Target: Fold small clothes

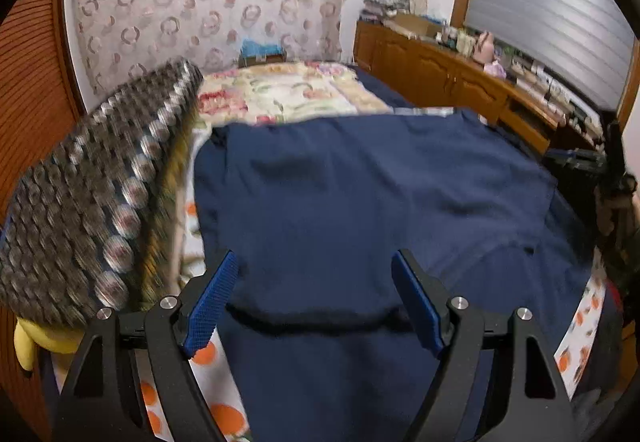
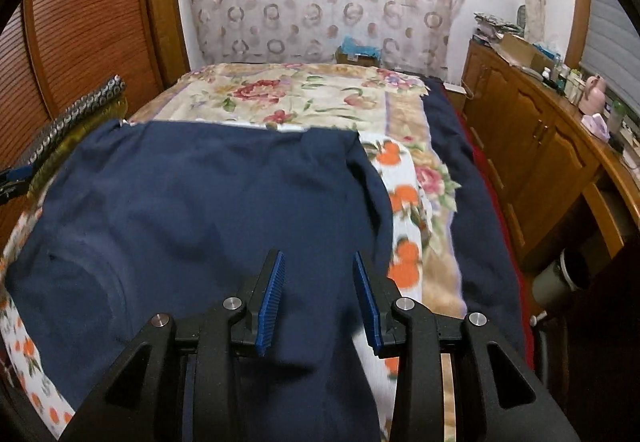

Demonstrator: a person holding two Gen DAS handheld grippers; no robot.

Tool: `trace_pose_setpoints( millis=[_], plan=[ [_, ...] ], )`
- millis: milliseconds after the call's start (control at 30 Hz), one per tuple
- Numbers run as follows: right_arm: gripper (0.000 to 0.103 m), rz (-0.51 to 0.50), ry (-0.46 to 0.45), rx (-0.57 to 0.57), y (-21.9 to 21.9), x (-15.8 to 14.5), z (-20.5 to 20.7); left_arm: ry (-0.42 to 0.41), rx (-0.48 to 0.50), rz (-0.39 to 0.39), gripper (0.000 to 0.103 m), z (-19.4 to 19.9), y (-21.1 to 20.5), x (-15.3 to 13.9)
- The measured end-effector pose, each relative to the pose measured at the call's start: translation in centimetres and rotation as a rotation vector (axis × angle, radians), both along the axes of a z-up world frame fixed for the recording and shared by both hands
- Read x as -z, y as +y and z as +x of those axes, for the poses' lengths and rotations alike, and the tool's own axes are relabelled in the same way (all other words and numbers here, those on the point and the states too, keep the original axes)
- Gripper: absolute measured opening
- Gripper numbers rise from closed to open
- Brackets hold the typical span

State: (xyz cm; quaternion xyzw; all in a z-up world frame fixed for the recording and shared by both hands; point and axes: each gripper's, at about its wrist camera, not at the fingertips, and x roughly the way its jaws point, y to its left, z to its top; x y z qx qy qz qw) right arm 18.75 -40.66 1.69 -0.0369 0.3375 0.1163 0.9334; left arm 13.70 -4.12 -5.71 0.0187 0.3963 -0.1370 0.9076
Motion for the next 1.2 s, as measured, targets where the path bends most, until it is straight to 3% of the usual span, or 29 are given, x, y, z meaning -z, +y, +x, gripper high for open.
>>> trace_pose_setpoints(
  millis=[200, 500, 733, 767, 867, 900, 1200],
  plan=[
    [0.037, -0.016, 0.011, 0.025, -0.6, 1.3, -2.7, 0.111, 0.01, 0.023, 0.08, -0.1, -0.8, 3.6],
    [0.037, 0.012, 0.05, 0.076, -2.3, 1.9, -5.2, 0.075, 0.025, 0.11, 0.084, -1.1, -1.8, 4.0],
    [0.037, -0.026, 0.082, 0.054, -1.4, 1.7, -6.5, 0.075, 0.011, 0.106, 0.088, -1.0, -1.8, 4.1],
    [0.035, -0.029, 0.079, 0.047, -1.1, 1.5, -6.6, 0.074, 0.011, 0.107, 0.088, -1.0, -1.8, 4.1],
    [0.009, -0.021, 0.075, 0.038, -0.9, 1.2, -6.8, 0.075, 0.013, 0.105, 0.088, -1.0, -1.8, 4.1],
    [0.006, -0.014, 0.077, 0.036, -1.0, 1.4, -7.0, 0.075, 0.012, 0.106, 0.088, -0.9, -1.8, 4.1],
    [0.003, -0.014, 0.062, 0.091, -2.4, 0.3, -9.5, 0.075, 0.012, 0.105, 0.088, -1.0, -1.8, 4.1]
  ],
)
